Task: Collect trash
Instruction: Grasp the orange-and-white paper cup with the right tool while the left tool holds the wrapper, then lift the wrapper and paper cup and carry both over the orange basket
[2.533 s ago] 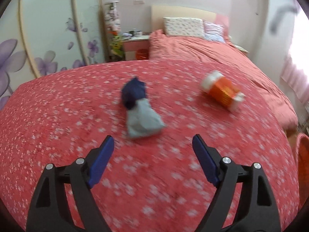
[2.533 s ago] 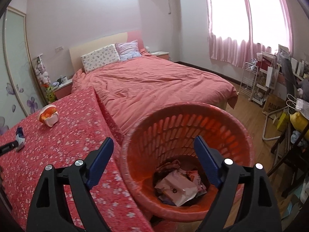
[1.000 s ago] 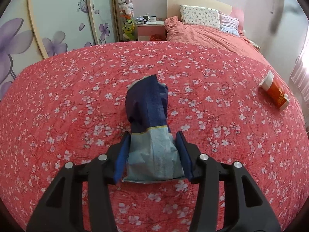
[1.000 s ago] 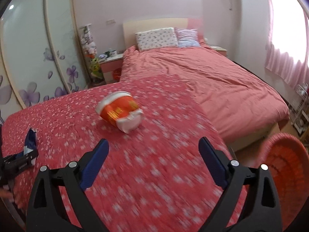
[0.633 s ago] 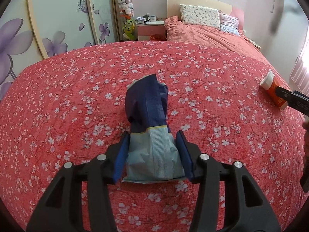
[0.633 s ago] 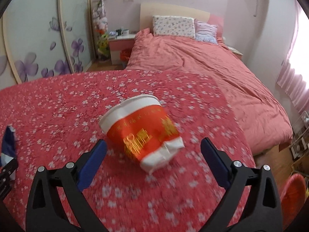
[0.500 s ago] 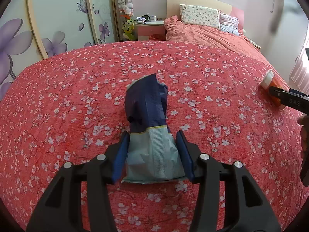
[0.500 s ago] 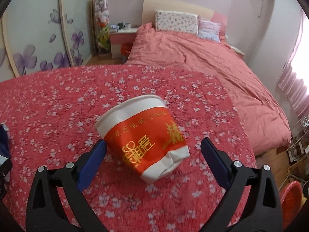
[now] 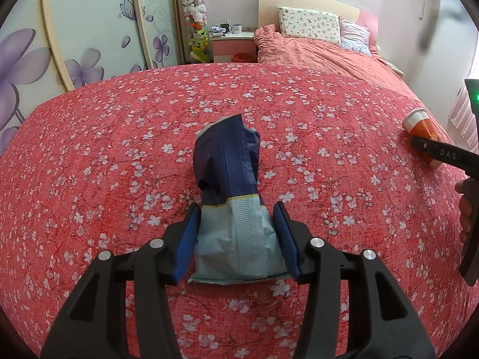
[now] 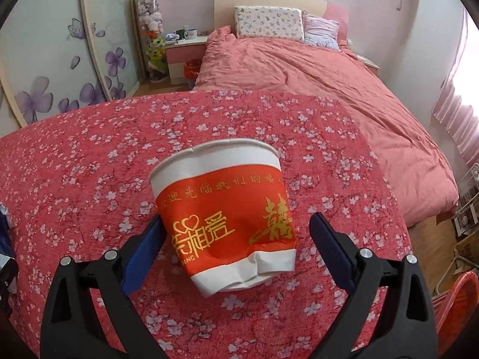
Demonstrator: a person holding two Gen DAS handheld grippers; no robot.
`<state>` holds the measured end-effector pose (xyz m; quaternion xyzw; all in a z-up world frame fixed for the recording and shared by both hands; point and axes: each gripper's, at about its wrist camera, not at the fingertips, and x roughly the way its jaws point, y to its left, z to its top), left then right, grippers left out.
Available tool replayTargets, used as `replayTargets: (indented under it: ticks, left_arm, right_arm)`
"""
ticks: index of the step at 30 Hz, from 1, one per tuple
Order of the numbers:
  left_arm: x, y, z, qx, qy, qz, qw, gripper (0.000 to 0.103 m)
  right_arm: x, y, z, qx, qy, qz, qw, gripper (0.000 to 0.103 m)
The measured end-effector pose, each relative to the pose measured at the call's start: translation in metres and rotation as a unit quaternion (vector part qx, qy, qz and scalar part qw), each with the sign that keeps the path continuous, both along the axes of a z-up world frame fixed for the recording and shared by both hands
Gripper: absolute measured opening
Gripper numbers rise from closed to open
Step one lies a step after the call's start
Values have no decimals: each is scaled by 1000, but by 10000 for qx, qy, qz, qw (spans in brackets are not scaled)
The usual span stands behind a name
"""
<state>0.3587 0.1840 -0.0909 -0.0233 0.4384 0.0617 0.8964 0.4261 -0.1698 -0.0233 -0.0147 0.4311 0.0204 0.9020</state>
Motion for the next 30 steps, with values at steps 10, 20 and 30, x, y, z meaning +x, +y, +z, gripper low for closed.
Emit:
replayTargets:
  ticks: [10,20,30]
  left_arm:
    - [0,0,0,0,1,2,10000,49]
    - [-1,0,0,-1,2,5,10000,49]
    - [2,-1,1,-232,-99,-21,9997,46]
  right_arm:
    - [-4,-11,2,219,26,-135,9997,73]
    - [-35,-29,13,469,-170,-148,9986,72]
    - [-98,-52,35,434,-411,-217,9980,72]
